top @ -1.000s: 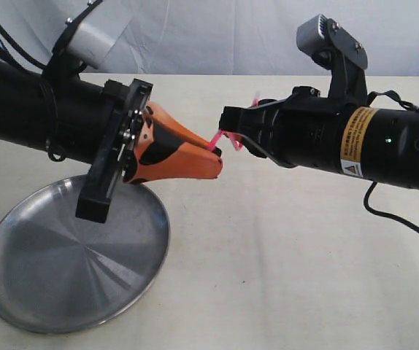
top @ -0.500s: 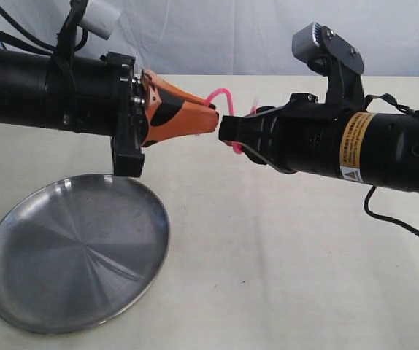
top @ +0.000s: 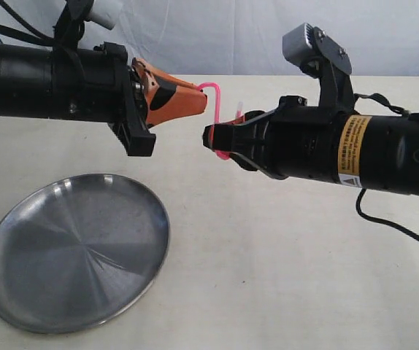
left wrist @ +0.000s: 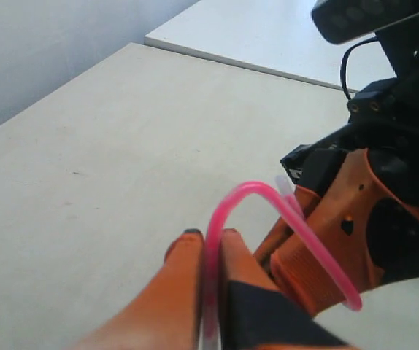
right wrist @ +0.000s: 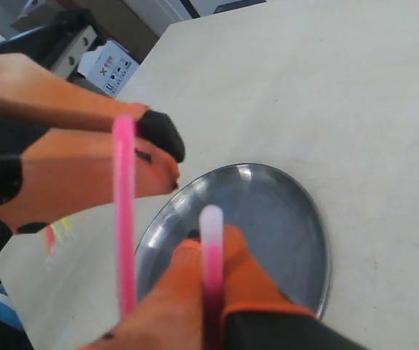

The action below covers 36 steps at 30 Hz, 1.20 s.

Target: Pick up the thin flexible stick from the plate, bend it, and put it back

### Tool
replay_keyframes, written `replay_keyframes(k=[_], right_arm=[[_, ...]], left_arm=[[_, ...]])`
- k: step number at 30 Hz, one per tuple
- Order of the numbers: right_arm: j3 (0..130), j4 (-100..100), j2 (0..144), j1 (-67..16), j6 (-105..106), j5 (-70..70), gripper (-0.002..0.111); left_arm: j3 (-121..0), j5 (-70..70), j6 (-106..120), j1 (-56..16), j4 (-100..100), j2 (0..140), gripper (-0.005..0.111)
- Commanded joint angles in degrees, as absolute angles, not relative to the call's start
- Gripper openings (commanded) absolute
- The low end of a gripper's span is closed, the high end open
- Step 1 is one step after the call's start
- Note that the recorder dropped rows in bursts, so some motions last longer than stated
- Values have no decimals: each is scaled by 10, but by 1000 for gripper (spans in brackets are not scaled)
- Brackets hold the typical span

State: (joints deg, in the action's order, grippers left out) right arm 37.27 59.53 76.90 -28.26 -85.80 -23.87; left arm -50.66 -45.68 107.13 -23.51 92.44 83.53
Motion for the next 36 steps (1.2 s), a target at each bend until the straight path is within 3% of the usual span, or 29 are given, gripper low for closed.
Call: replay_keyframes(k=[1,20,36], right_arm=[[371,651,766,-288,-871,-300,0],[371,817,766,-288,-885,-474,0],[371,925,766,-288,-790,-535,0]], left_arm=[[-508,-450,1067,-236,944,837,0],[-508,-451,994,-236,831,837,0],[-508,-517,843,-236,742,837,0]])
